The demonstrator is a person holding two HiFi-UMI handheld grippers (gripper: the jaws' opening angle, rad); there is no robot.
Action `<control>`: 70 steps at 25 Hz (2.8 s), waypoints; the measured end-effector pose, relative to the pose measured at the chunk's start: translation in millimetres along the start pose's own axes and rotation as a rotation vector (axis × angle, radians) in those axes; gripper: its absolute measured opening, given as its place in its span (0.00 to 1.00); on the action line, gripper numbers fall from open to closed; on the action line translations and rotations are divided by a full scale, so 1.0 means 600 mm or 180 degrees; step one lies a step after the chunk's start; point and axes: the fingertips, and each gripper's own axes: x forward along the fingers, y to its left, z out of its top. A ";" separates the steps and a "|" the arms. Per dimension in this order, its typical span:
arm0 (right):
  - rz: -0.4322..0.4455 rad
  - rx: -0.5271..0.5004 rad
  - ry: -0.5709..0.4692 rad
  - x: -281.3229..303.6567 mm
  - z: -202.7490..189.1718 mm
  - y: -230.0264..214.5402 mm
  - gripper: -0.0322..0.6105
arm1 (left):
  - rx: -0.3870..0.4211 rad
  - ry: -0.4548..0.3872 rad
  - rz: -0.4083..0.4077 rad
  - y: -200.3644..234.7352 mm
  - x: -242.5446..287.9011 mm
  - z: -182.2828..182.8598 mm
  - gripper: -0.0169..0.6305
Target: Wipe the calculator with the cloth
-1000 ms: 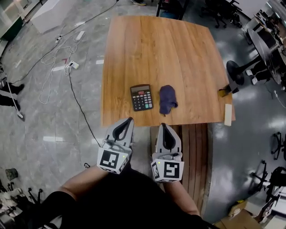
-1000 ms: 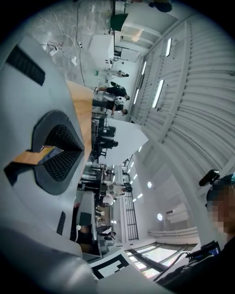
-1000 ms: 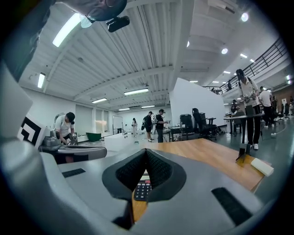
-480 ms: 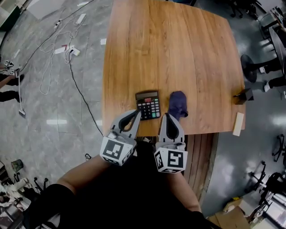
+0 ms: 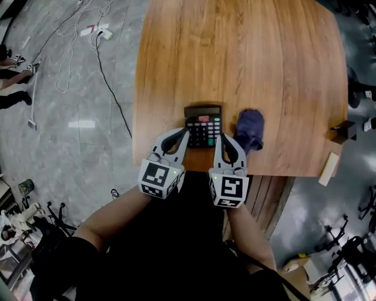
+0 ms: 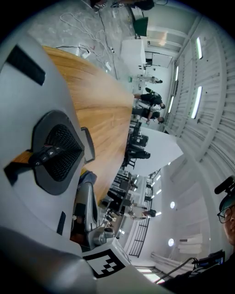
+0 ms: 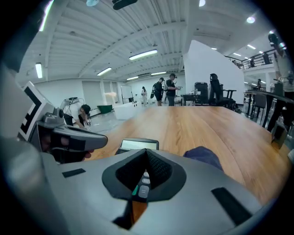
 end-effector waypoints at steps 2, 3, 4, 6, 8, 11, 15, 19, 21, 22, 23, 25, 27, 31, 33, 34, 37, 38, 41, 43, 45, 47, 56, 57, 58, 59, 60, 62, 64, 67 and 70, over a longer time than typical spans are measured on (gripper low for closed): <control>0.0022 -0.0068 0.0131 0.018 -0.027 -0.006 0.07 | -0.0003 0.0105 0.0042 0.009 0.010 -0.027 0.04; 0.0015 -0.0081 0.0197 0.025 -0.039 -0.009 0.07 | -0.0020 0.0166 0.0058 0.014 0.013 -0.040 0.04; 0.0001 -0.0082 0.0264 0.030 -0.049 -0.012 0.07 | -0.0061 0.0223 0.0065 0.017 0.015 -0.051 0.04; -0.0027 -0.0068 0.0386 0.039 -0.066 -0.015 0.07 | -0.0174 0.0314 0.0053 0.022 0.017 -0.068 0.04; -0.0034 -0.0058 0.0463 0.049 -0.076 -0.014 0.07 | -0.0247 0.0366 0.0017 0.026 0.020 -0.076 0.04; -0.0020 -0.0045 0.0503 0.060 -0.086 -0.013 0.07 | -0.0321 0.0419 -0.0095 0.025 0.028 -0.083 0.15; -0.0051 -0.0048 0.0495 0.062 -0.087 -0.015 0.07 | -0.0448 0.0499 -0.0215 0.020 0.032 -0.093 0.23; -0.0107 0.0039 0.0492 0.064 -0.093 -0.019 0.07 | -0.0632 0.0487 -0.0329 0.017 0.034 -0.098 0.28; -0.0117 0.0088 0.0497 0.063 -0.095 -0.022 0.07 | -0.0730 0.0475 -0.0378 0.016 0.034 -0.097 0.31; -0.0114 0.0090 0.0498 0.063 -0.095 -0.022 0.07 | -0.0775 0.0481 -0.0425 0.011 0.035 -0.097 0.31; -0.0111 0.0085 0.0495 0.062 -0.095 -0.023 0.07 | -0.0816 0.0490 -0.0487 0.006 0.037 -0.096 0.31; -0.0108 0.0108 0.0478 0.061 -0.095 -0.024 0.07 | -0.0907 0.0496 -0.0581 -0.003 0.040 -0.095 0.32; -0.0113 0.0169 0.0456 0.061 -0.095 -0.025 0.07 | -0.1005 0.0482 -0.0571 0.000 0.041 -0.093 0.32; -0.0135 0.0258 0.0427 0.061 -0.095 -0.027 0.07 | -0.1032 0.0475 -0.0421 0.014 0.042 -0.092 0.34; -0.0135 0.0286 0.0416 0.061 -0.094 -0.028 0.07 | -0.1104 0.0538 -0.0589 0.001 0.043 -0.094 0.34; -0.0136 0.0299 0.0411 0.061 -0.094 -0.028 0.07 | -0.1152 0.0564 -0.0692 -0.008 0.044 -0.094 0.34; -0.0150 0.0339 0.0416 0.060 -0.096 -0.032 0.07 | -0.1276 0.0560 -0.0821 -0.024 0.051 -0.092 0.34; -0.0160 0.0361 0.0428 0.060 -0.098 -0.034 0.07 | -0.1319 0.0544 -0.0819 -0.025 0.055 -0.090 0.33; -0.0180 0.0431 0.0468 0.059 -0.099 -0.039 0.07 | -0.1488 0.0473 -0.0864 -0.027 0.056 -0.085 0.22; -0.0214 0.0394 0.0413 0.050 -0.085 -0.041 0.07 | -0.1610 0.0420 -0.0909 -0.026 0.053 -0.081 0.20; -0.0280 0.0330 0.0280 0.033 -0.060 -0.047 0.07 | -0.1717 0.0340 -0.0949 -0.026 0.049 -0.074 0.17; -0.0361 0.0322 0.0210 0.016 -0.041 -0.062 0.07 | -0.1779 0.0256 -0.0988 -0.029 0.047 -0.062 0.15; -0.0715 0.0372 0.0470 -0.015 -0.061 -0.168 0.17 | -0.1746 0.0187 -0.1026 -0.040 0.045 -0.046 0.14; -0.0703 0.0367 0.0545 -0.012 -0.067 -0.174 0.22 | -0.1768 0.0179 -0.1016 -0.038 0.044 -0.046 0.14; -0.0680 0.0368 0.0652 -0.006 -0.077 -0.179 0.26 | -0.1792 0.0175 -0.1009 -0.037 0.043 -0.047 0.14; -0.0650 0.0373 0.0781 0.003 -0.090 -0.182 0.28 | -0.1812 0.0174 -0.1006 -0.037 0.043 -0.048 0.14; -0.0620 0.0383 0.0916 0.012 -0.105 -0.183 0.30 | -0.1828 0.0174 -0.1005 -0.036 0.043 -0.049 0.14; -0.0584 0.0430 0.1103 0.029 -0.128 -0.186 0.30 | -0.1854 0.0170 -0.1014 -0.036 0.044 -0.050 0.14; -0.0582 0.0464 0.1110 0.037 -0.132 -0.188 0.30 | -0.1882 0.0165 -0.1034 -0.036 0.045 -0.050 0.14; -0.0556 0.0443 0.1073 0.038 -0.130 -0.187 0.30 | -0.1896 0.0167 -0.1050 -0.036 0.044 -0.050 0.14; -0.0487 0.0421 0.1058 0.039 -0.129 -0.184 0.25 | -0.1924 0.0174 -0.1057 -0.038 0.044 -0.052 0.14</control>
